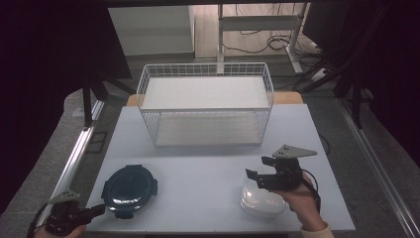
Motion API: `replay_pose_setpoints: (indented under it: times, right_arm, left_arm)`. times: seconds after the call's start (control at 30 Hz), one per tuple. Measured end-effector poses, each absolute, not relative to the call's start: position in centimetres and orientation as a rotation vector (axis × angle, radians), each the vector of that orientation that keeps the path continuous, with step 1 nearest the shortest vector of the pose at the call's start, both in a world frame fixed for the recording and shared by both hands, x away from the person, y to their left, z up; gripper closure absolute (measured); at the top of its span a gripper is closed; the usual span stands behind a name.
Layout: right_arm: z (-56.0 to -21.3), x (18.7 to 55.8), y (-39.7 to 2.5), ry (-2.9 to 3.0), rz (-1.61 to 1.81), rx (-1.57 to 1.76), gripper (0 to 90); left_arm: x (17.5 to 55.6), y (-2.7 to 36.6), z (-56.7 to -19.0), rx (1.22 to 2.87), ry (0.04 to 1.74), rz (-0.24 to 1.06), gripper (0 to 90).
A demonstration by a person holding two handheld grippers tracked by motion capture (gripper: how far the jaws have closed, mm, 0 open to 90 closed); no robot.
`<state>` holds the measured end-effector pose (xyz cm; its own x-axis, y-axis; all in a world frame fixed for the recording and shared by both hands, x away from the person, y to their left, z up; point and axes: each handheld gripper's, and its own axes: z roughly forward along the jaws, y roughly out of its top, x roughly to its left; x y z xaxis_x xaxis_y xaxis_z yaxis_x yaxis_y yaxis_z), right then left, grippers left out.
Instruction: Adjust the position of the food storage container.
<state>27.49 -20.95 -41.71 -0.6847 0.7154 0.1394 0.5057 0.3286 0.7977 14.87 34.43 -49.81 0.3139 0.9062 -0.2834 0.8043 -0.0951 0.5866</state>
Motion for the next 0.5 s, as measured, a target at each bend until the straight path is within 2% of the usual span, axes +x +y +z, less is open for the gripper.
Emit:
replay_pose_setpoints:
  times: [0.5]
  right_arm:
    - [-40.93, 27.04, -20.80, 2.341, 1.294, 1.086, 25.9]
  left_arm:
    - [14.76, 34.16, -49.82, 1.911, 1.512, 0.189, 90.0]
